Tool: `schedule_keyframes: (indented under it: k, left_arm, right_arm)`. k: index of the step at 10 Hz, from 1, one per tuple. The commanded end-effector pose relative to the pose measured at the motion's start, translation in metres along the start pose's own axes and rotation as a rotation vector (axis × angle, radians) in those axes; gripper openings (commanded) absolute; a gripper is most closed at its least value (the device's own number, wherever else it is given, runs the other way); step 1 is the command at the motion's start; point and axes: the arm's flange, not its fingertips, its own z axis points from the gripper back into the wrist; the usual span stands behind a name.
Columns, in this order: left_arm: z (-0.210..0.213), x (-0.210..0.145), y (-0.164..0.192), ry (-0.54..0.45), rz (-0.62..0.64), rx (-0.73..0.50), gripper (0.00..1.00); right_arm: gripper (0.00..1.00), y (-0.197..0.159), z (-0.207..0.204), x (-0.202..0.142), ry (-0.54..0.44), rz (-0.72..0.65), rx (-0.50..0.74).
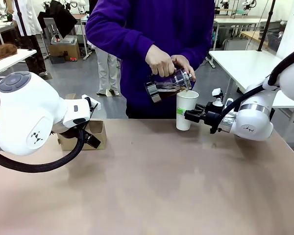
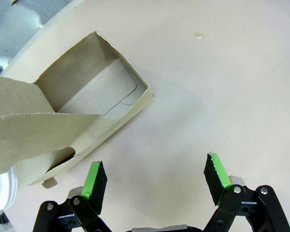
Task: Pour a drink into a cup and package it in a carrier.
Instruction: When a person places the Paper Cup Lid on the 600 ml Paper Cup , lift the 600 ml Paper Cup.
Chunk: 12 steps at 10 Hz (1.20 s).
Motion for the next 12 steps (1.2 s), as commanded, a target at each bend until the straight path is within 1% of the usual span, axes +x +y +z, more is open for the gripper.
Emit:
schedule_keyframes:
  k: [1, 12]
  left_arm:
    - [0.0003, -0.0001, 0.0000, -0.001, 0.001, -0.002, 1.00]
    - [0.0003, -0.0001, 0.0000, -0.001, 0.001, -0.002, 1.00]
  right_arm:
    - [0.80, 0.0028, -0.0014, 0.0035, -0.009, 0.004, -0.005]
    - [0.80, 0.0028, -0.0014, 0.0035, -0.009, 0.004, -0.005]
